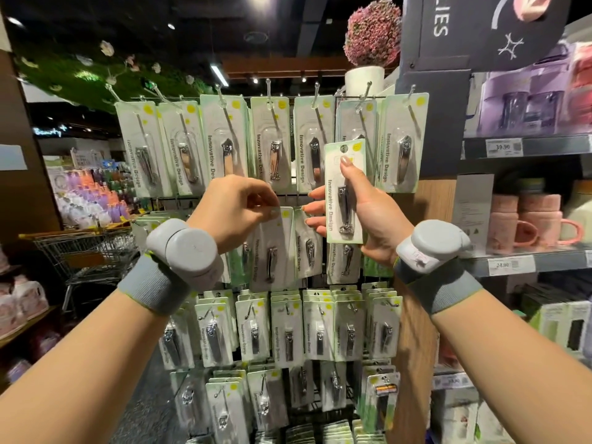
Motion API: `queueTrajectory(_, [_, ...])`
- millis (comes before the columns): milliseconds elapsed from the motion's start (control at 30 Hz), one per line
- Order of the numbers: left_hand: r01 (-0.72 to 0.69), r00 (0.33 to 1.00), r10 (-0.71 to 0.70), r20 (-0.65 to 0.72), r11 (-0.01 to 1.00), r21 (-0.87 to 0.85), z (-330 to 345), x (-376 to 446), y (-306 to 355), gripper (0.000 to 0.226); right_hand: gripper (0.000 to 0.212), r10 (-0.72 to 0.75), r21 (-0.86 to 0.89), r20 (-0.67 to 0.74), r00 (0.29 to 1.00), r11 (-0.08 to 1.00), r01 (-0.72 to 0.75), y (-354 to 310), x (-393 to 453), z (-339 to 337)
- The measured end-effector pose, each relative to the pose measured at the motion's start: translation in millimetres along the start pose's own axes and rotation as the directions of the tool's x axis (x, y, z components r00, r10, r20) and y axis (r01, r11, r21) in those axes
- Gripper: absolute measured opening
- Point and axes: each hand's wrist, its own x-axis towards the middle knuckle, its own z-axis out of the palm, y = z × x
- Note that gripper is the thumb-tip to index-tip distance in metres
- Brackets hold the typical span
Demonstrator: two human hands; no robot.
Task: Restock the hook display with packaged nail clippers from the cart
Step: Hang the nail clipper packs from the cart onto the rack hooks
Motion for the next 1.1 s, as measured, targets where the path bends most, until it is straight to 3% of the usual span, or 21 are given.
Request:
queueTrajectory(400, [-0.125,0.992,0.126,0.001,0.979,0.160,0,-1,-3,0.010,0.067,0.042,0.037,0.061,0.997,0.998,-0.045,3,4,6])
queueTrajectory(567, [-0.121,0.991,0.102,0.092,0.965,0.234,1,-1,-2,0.018,0.074,0.082,0.094,0.155,0.985,0.991,-0.097,2,-1,2])
queueTrajectory(667, [-0.182,0.983,0.181,0.030,0.951,0.250,2,-2,5,0.017,0.075,0.110,0.079,0.192,0.975,0.989,-0.127,2,-7,-1])
queueTrajectory(733, [-0.175,0.979,0.186,-0.083,0.977,0.121,3,-1,19,0.018,0.074,0.119,0.049,0.185,0.975,0.990,-0.130,2,-11,0])
queueTrajectory(800, [-0.098,0.990,0.082,-0.118,0.986,-0.138,7,4,36,0.021,0.072,0.110,0.034,0.161,0.981,0.992,-0.117,2,-15,-1])
queueTrajectory(933, [0.077,0.993,-0.115,-0.024,0.789,-0.610,19,17,57,0.020,0.066,0.087,0.031,0.117,0.989,0.995,-0.091,1,-26,-9])
queueTrajectory(1000, [0.112,0.989,-0.149,0.008,0.709,-0.696,23,17,60,0.018,0.055,0.078,-0.123,0.052,0.996,0.990,-0.071,3,-30,-11])
queueTrajectory(1100, [0.129,0.989,-0.142,0.037,0.716,-0.687,31,17,61,0.013,0.050,0.001,-0.528,-0.033,0.999,0.849,-0.018,3,-34,-21])
